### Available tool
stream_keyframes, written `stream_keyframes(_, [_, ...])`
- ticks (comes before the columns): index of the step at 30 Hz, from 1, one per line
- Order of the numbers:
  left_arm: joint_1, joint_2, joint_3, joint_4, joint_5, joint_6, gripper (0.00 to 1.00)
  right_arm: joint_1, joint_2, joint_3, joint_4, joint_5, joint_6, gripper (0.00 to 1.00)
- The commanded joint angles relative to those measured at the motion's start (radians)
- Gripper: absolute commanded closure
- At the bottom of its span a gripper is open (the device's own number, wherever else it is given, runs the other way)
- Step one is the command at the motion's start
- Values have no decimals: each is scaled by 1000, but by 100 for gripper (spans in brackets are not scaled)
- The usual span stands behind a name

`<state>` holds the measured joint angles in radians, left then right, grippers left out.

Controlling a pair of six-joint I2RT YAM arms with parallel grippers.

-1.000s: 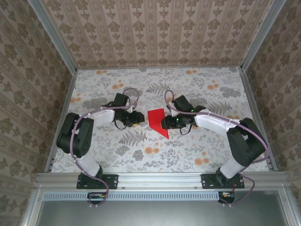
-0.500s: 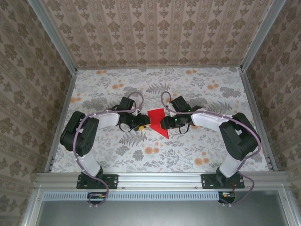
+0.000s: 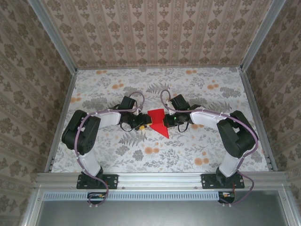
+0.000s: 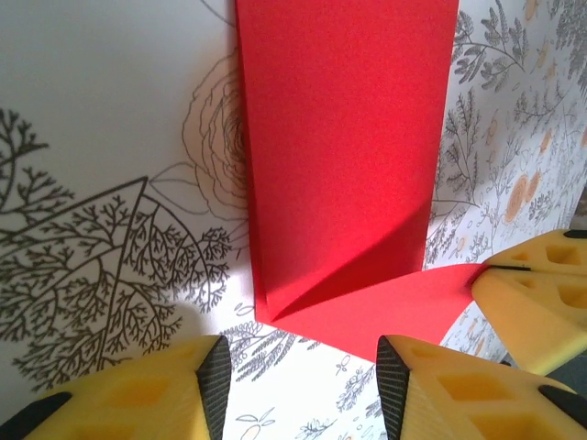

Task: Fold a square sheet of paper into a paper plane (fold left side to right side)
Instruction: Fourth fold the wing at the center of the table.

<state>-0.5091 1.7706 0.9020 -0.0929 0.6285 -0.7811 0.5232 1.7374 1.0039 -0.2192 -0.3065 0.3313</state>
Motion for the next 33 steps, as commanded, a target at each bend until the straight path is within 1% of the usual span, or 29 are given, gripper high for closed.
stream_keyframes(1, [-12, 17, 35, -5, 7, -16, 52, -5, -9, 19, -29, 41, -12, 100])
stream_keyframes(6, [-25, 37, 55, 3, 8, -22, 52, -6, -6, 15, -26, 31, -9, 100])
stream_keyframes(10, [-37, 52, 78, 8, 8, -26, 59, -5, -6, 13, -29, 37, -8, 100])
stream_keyframes(11, [-38, 50, 81, 11, 8, -30, 62, -6, -8, 13, -30, 39, -7, 98])
stream_keyframes(13, [-41, 44, 89, 15, 8, -33, 68, -6, -24, 8, -29, 51, -6, 87])
stream_keyframes(15, [-43, 34, 95, 14, 8, -32, 74, -5, -58, -6, -26, 76, -11, 73])
stream_keyframes(16, [-44, 31, 99, 12, 8, -34, 76, -6, -81, -15, -29, 93, -15, 68])
stream_keyframes(19, [-48, 20, 112, 1, 8, -33, 78, 0, -155, -42, -51, 155, -35, 57])
stream_keyframes(20, [-47, 18, 117, -1, 7, -33, 78, 7, -180, -53, -59, 179, -41, 55])
stream_keyframes(23, [-49, 12, 129, -6, 8, -35, 79, 46, -248, -86, -76, 245, -64, 54])
stream_keyframes(26, [-51, 7, 145, -14, 8, -36, 79, 115, -278, -115, -62, 282, -75, 54])
stream_keyframes(30, [-51, 5, 158, -21, 8, -40, 79, 207, -245, -132, -18, 353, -82, 54])
stream_keyframes(33, [-52, 8, 164, -21, 8, -47, 79, 245, -188, -123, 6, 394, -97, 55])
